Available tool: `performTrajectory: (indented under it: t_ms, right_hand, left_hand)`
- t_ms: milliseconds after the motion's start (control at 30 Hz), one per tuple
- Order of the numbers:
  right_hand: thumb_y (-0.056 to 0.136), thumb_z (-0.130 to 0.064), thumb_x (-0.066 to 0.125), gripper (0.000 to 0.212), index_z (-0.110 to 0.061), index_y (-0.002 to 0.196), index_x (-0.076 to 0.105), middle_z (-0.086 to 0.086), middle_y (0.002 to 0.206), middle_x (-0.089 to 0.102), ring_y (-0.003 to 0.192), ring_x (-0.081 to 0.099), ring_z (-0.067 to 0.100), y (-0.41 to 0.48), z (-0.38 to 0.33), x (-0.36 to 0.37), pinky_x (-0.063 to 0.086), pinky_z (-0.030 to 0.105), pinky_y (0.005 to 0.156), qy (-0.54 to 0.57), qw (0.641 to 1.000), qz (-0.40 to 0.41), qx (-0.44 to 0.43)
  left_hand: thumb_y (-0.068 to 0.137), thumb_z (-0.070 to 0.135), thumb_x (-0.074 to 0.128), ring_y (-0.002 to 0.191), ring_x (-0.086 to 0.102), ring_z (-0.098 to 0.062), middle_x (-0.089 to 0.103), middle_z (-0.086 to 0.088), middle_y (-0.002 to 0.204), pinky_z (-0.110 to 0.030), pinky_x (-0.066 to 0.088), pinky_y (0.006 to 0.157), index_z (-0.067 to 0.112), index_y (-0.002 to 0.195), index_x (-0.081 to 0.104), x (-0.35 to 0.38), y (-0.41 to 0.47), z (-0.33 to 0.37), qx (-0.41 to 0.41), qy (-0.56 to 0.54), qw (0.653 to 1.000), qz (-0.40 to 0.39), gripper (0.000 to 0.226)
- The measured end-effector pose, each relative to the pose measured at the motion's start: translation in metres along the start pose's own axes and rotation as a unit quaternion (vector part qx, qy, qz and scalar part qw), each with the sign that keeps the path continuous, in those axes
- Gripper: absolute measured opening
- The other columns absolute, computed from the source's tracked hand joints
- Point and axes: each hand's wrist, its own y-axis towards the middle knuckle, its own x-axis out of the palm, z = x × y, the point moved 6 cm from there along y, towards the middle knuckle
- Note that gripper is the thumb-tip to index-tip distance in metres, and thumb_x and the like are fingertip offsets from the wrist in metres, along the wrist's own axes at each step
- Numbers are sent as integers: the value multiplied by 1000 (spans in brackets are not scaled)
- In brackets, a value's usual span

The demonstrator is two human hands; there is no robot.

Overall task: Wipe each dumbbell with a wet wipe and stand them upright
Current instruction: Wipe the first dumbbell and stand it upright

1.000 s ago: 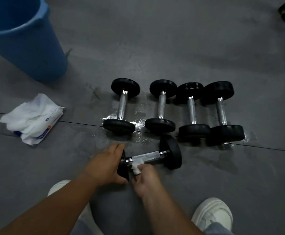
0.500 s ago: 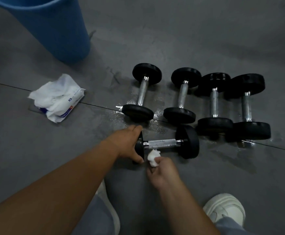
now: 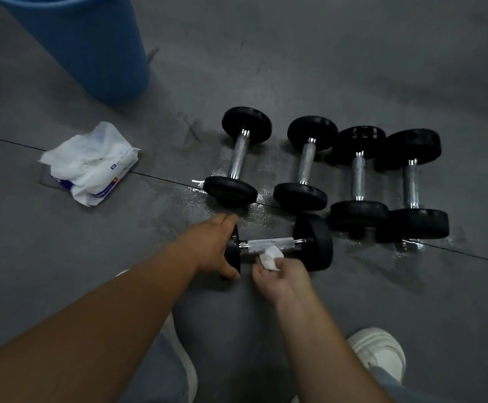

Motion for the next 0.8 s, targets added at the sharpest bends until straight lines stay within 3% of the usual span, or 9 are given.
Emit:
performTrajectory:
  t_ms: [200,300,400,467,533,633,733,800]
  right_hand:
    - [97,-5,28,45,-12,139,44,9,135,53,130,45,23,10,-28,-2,32,34,108,120,992,-22,-14]
    - [99,-9,28,32,-6,117,53,12,117,58,129,45,23,-1,-22,-14,31,35,107,176,984,-41,5]
    - [101,-11,29,29,-10,111,56,7,128,56,128,47,20,5,-23,-15,34,33,106,222,974,-43,25]
    - [99,-9,30,27,-12,96,57,6,110,62,125,50,19,11,-29,-5,38,31,102,234,971,-40,27]
    - [99,-9,31,28,-11,99,58,8,99,61,125,50,20,12,-30,-6,37,32,103,232,972,-38,21]
    - [100,-12,29,28,-10,92,56,5,117,57,126,48,18,2,-22,-21,31,32,110,232,971,-48,19]
    - [101,-11,29,29,-11,86,54,4,114,56,116,52,20,3,-28,-17,31,32,109,207,977,-48,3]
    - [99,-7,30,28,-10,98,57,5,114,57,111,54,21,2,-33,-11,34,33,107,203,978,-45,-28]
  left_hand:
    - [55,59,85,132,43,-26,33,-6,149,-31,38,106,15,152,15,2,1,-2,4,-10,1000,-1,127]
    - [54,59,85,131,44,-25,34,-6,149,-32,39,107,15,151,16,3,1,-2,1,-13,1000,1,127]
    - [54,60,85,131,44,-25,34,-5,149,-31,40,106,16,152,15,3,3,-2,5,-13,1000,0,127]
    - [54,60,85,130,45,-25,34,-5,148,-31,40,105,16,152,15,4,3,-2,6,-14,1000,-1,128]
    - [54,60,85,130,45,-25,35,-5,148,-32,40,105,16,151,16,3,1,-2,-1,-16,1000,-3,128]
    - [54,61,85,130,45,-25,35,-5,148,-32,40,105,16,152,15,2,2,-2,-3,-22,1000,-5,128]
    - [54,60,85,129,45,-26,35,-5,147,-33,41,105,15,152,15,3,1,-2,2,-17,1000,-5,129]
    - [53,60,86,128,47,-27,36,-6,146,-34,42,104,15,151,16,3,0,-1,2,-18,1000,2,128]
